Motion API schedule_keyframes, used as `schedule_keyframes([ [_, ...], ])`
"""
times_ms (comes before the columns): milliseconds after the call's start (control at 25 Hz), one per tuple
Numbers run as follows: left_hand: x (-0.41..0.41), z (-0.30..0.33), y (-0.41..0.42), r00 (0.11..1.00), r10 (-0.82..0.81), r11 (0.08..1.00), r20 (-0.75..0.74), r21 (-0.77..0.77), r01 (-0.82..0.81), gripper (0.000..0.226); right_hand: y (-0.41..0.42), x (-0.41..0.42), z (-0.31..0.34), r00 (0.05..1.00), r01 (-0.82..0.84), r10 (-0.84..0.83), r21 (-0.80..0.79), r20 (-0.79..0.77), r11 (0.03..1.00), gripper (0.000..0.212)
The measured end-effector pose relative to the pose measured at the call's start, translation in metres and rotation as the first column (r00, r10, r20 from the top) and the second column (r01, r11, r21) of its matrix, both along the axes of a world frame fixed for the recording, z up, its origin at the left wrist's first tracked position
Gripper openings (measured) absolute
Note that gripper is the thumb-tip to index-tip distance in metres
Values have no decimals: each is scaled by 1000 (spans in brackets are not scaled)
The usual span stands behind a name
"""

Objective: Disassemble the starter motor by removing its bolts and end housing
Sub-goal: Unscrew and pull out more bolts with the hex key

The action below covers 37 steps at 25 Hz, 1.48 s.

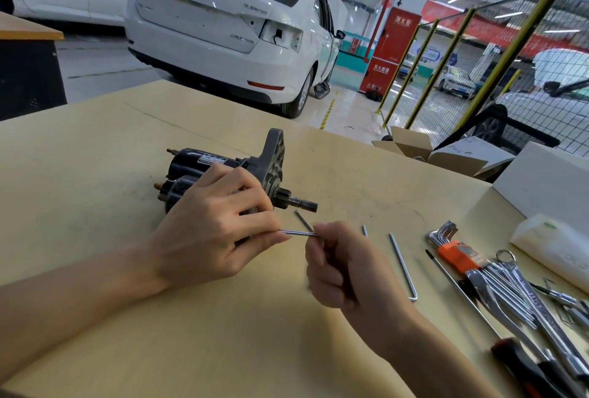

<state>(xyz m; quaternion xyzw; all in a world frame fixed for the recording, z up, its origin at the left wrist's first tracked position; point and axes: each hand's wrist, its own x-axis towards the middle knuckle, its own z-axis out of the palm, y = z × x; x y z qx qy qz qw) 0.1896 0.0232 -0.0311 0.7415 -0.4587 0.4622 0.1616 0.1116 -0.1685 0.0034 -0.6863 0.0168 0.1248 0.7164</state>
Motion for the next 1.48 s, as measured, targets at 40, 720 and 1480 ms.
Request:
schedule_keyframes([
  [40,0,-1,0,1000,0,1000,6,9,0,31,0,0,0,1000,3,-2,-35,27,999,44],
  [720,0,-2,0,1000,-16,1000,27,-26,16,37,-3,-6,-8,842,99,141,-407,521,908,56],
  [1480,2,-2,2,1000,-11,1000,5,24,11,35,-7,5,-22,838,144,151,-479,524,866,33],
])
